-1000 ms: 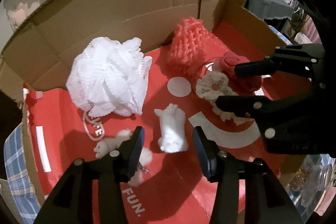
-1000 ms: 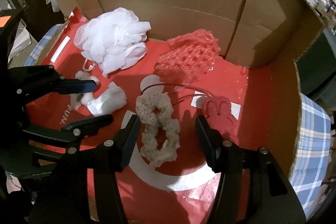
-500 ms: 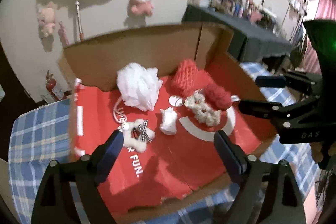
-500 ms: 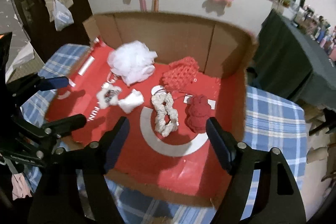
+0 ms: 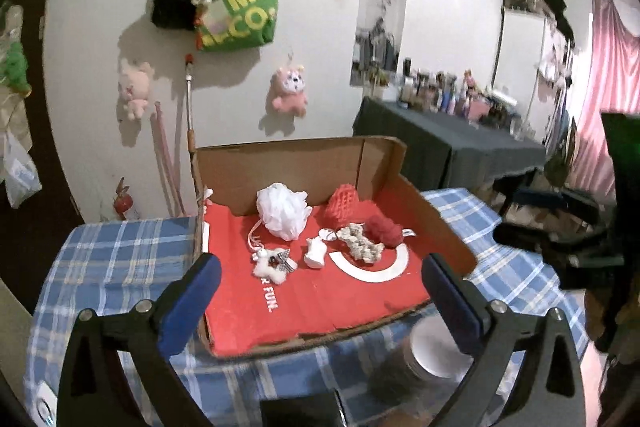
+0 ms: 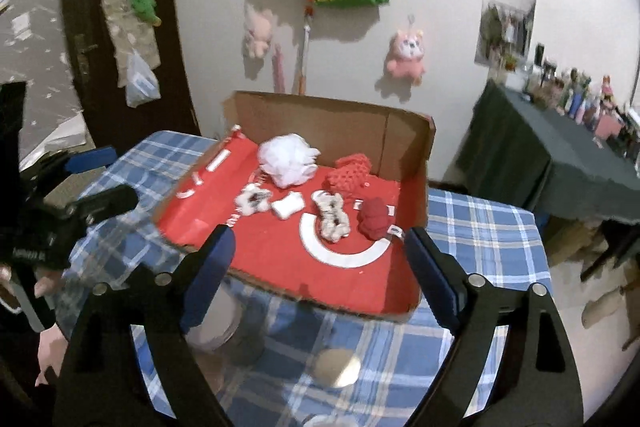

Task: Organize soft objects
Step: 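Withdraw both tools from the box back toward the table, then move both tools down toward the blue cloth and white tissue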

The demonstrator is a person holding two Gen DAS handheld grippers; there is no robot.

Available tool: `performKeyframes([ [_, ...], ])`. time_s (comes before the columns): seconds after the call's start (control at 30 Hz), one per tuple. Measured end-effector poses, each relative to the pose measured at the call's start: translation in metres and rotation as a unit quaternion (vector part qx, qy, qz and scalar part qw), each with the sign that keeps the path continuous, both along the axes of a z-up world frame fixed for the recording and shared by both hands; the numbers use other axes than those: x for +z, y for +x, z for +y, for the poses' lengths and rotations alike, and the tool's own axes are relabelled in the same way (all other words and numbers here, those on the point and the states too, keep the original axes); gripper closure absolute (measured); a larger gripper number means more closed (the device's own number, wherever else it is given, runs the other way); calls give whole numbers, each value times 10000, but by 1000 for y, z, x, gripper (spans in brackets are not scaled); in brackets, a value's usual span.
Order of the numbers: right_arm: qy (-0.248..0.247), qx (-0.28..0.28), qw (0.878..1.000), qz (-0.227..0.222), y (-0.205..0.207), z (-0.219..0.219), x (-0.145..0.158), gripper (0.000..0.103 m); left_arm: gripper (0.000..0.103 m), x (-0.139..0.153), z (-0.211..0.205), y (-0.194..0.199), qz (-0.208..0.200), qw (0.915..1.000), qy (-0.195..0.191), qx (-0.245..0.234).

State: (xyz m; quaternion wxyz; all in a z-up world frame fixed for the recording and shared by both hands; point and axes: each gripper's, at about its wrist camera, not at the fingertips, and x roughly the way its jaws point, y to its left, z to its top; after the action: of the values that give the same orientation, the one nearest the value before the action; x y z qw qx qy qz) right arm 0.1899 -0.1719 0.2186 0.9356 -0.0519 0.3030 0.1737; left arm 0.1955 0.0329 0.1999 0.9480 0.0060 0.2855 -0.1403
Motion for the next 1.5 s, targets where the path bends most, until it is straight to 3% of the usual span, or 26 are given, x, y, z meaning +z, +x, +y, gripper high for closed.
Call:
performKeyframes([
  [0.13, -16, 9, 9989, -479, -49, 6, -6, 14, 0, 1, 8, -40, -284, 9990, -321, 125],
  [0.23, 72, -31, 9980, -626, -77, 8, -17, 10, 0, -1, 9, -68, -540, 9977, -328, 257],
  [0.37, 266, -210, 9973, -656, -101, 3, -35, 9, 0, -10, 5, -106, -746, 9962, -349, 274],
  [0.63, 342, -645, 9955, -599, -132, -10, -77, 9, 0, -44, 0, -152, -706, 9958, -420, 391],
  [0.87, 202, -922, 9949, -346, -136, -11, -122, 9, 0, -89, -13, -167, -646, 9960, -93, 604],
  [1.07, 158, -1023, 9945, -159, -133, -7, -149, 9, 0, -124, -20, -159, -298, 9975, 13, 642],
  [1.3, 6, -1107, 9939, -15, -129, -3, -168, 9, 0, -156, -30, -150, 99, 9977, 144, 662],
  [1.5, -46, -1155, 9933, 90, -124, -6, -176, 9, 0, -165, -28, -144, 292, 9967, 153, 742],
])
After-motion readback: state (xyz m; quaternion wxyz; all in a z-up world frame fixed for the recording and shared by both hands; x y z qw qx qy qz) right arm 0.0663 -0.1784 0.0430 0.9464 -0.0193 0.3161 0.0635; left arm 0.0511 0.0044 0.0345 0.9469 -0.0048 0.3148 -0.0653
